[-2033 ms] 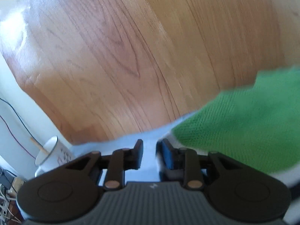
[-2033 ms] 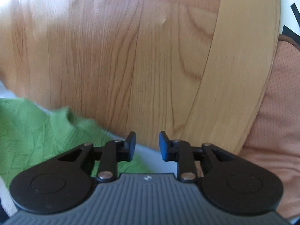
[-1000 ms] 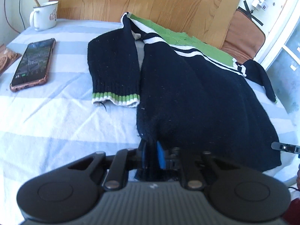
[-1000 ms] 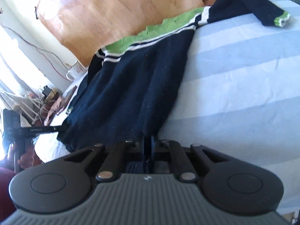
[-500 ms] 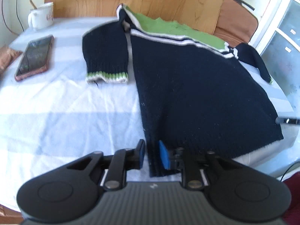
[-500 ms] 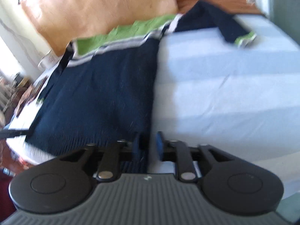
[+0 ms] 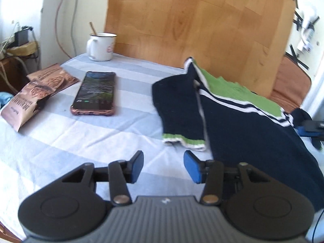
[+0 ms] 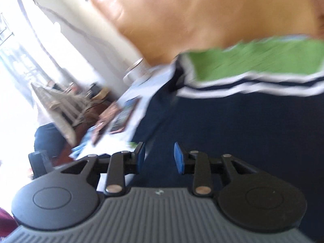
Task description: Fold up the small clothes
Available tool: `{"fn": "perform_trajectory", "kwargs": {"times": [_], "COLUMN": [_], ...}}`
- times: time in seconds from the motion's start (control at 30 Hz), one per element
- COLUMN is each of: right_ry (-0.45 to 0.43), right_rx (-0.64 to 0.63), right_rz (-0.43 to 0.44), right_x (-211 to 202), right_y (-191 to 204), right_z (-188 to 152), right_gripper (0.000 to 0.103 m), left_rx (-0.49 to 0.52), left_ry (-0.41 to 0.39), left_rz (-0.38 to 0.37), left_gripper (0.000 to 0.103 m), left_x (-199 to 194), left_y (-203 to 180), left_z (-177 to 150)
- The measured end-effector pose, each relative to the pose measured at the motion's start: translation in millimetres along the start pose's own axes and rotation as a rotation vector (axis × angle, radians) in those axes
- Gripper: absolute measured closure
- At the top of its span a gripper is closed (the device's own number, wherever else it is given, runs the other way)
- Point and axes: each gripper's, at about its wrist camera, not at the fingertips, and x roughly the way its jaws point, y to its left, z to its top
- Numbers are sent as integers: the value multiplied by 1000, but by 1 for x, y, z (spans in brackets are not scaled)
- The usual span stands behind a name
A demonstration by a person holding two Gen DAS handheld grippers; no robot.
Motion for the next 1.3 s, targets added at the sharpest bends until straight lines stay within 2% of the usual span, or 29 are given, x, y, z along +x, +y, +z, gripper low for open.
{"fn": "perform_trajectory", "kwargs": {"times": [0.13,0.23,0.47,0.6,0.63,0.67,0.73,0.83,0.93,1.03,1.13,1.23,1.3], "right_ry": [139,219,253,224,220,224,236,240,211,178,153,143,131], "right_rx": [59,74,141,123,116,102,81,-28,-188,-379,-547,-669,-699], "right_rz": [67,25,-34,-43,-45,-61,-68,-75,-107,-221,-408,-617,-710], "right_x": [85,120,146,167,170,172,179,170,137,92,51,34,29], "right_y": [17,24,20,26,26,26,27,36,51,59,50,28,6], "right_z": [10,10,14,18,19,19,21,33,56,81,101,118,131], "right_gripper": [68,68,69,70,75,95,94,95,95,95,95,95,95], "left_rx": [-16,-32,-38,-18,-15,-18,-28,-24,-3,25,49,69,63], "left_ry": [-29,-49,-103,-121,-122,-124,-128,-128,-125,-119,-144,-169,-171], "left_rz": [52,81,72,68,63,59,49,49,49,27,-17,-61,-69], "left_gripper": [58,58,57,53,53,53,53,52,48,48,46,43,43], "left_x": [9,15,30,35,35,35,34,34,34,32,29,36,50], "left_y": [19,30,39,36,36,37,39,39,36,32,22,7,-2], "left_z": [-2,-2,3,2,2,1,1,0,0,3,17,47,74]}}
